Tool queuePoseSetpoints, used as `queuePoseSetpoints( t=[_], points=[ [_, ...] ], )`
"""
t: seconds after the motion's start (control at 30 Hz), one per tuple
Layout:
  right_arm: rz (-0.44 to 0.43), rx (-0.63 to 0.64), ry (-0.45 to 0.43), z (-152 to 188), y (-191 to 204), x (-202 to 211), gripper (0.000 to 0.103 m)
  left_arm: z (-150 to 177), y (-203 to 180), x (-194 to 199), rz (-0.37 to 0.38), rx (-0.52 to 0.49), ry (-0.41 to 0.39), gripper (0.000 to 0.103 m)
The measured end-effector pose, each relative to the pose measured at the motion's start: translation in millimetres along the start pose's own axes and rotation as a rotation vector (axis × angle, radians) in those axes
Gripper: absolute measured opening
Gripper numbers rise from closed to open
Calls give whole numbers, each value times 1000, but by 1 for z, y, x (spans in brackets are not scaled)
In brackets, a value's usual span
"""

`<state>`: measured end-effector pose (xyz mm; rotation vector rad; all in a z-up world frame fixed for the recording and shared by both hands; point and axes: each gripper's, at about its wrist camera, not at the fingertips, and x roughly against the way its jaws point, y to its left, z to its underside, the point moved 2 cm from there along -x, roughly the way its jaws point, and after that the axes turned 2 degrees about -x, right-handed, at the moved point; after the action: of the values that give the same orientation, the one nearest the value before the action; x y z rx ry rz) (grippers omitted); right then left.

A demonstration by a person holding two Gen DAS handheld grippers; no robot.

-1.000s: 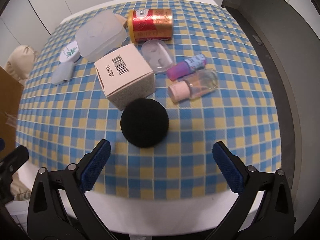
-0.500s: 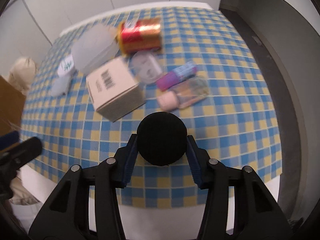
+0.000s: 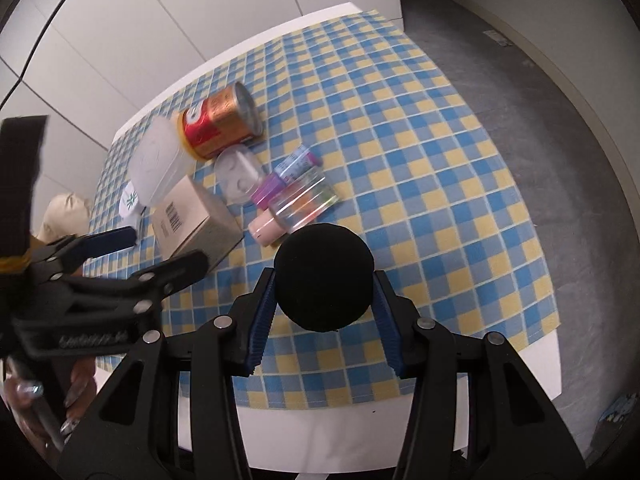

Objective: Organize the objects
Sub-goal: 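Grasp the black puck with the right tool while the left tool grasps the white box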

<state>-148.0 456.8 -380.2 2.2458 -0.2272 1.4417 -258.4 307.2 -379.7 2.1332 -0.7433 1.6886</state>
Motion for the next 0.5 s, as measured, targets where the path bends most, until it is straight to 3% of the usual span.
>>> queuePoseSetpoints(
  t=[0.07,0.13,0.2,0.37,0.5],
  points=[
    [8,-1,-12,-3,-2,2,49,-5,-4,-9,11,-27,27,92],
    [4,1,-9,-4,-2,1,49,-8,-11,-16,-7,-55,42,68],
    [6,-2,-2,-3,-2,-1,49,-10,-15,-20,-25,-53,42,61],
    [12,-3,11,-3,-2,-4,49,-8,-25,-4,-46,-62,-46,58],
    [26,20,9,-2,2,-4,49,-4,-18,1,-42,1,-53,58]
  ],
)
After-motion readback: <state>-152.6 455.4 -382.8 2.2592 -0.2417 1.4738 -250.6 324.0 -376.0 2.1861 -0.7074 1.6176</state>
